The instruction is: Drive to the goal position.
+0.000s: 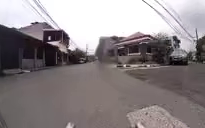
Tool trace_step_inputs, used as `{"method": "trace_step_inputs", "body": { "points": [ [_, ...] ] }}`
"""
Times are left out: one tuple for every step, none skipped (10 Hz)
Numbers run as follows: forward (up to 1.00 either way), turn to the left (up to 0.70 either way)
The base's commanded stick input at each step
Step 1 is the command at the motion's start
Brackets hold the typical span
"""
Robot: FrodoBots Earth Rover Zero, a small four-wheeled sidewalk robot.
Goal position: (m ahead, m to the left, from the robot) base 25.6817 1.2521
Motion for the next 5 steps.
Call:
{"method": "trace_step_inputs", "body": {
  "points": [
    [0.7,0.0],
    [0.7,0.01],
    [0.7,0.0],
    [0.7,0.0],
    [0.7,0.0]
  ]
}}
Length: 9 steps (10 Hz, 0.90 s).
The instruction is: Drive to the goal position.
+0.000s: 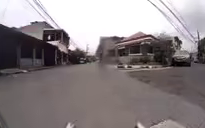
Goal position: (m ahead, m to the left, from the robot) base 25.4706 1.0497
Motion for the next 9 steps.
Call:
{"method": "trace_step_inputs", "body": {
  "points": [
    [0.7,0.03],
    [0.7,0.08],
    [0.7,0.14],
    [0.7,0.09],
    [0.7,0.04],
    [0.7,0.08],
    [0.7,0.12],
    [0.7,0.11],
    [0.7,0.04]
  ]
}}
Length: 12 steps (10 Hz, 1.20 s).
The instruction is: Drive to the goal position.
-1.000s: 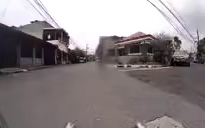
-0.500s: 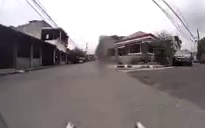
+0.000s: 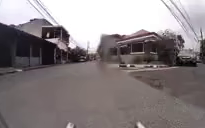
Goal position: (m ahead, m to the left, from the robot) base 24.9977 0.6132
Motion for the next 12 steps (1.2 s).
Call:
{"method": "trace_step_inputs", "body": {
  "points": [
    [0.7,0.01],
    [0.7,0.1],
    [0.7,0.1],
    [0.7,0.06],
    [0.7,0.02],
    [0.7,0.01],
    [0.7,0.03],
    [0.7,0.1],
    [0.7,0.06],
    [0.7,0.02],
    [0.7,0.01],
    [0.7,0.0]
  ]
}}
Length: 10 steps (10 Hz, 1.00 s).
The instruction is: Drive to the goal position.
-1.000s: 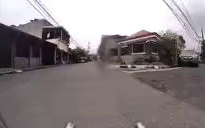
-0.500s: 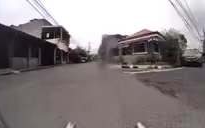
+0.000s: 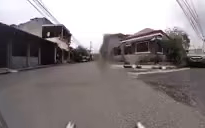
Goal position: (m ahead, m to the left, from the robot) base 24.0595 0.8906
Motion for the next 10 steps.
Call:
{"method": "trace_step_inputs", "body": {
  "points": [
    [0.7,0.0],
    [0.7,0.0],
    [0.7,0.0],
    [0.7,0.0],
    [0.7,0.0],
    [0.7,0.0],
    [0.7,0.0],
    [0.7,0.0],
    [0.7,0.0],
    [0.7,0.0]
  ]
}}
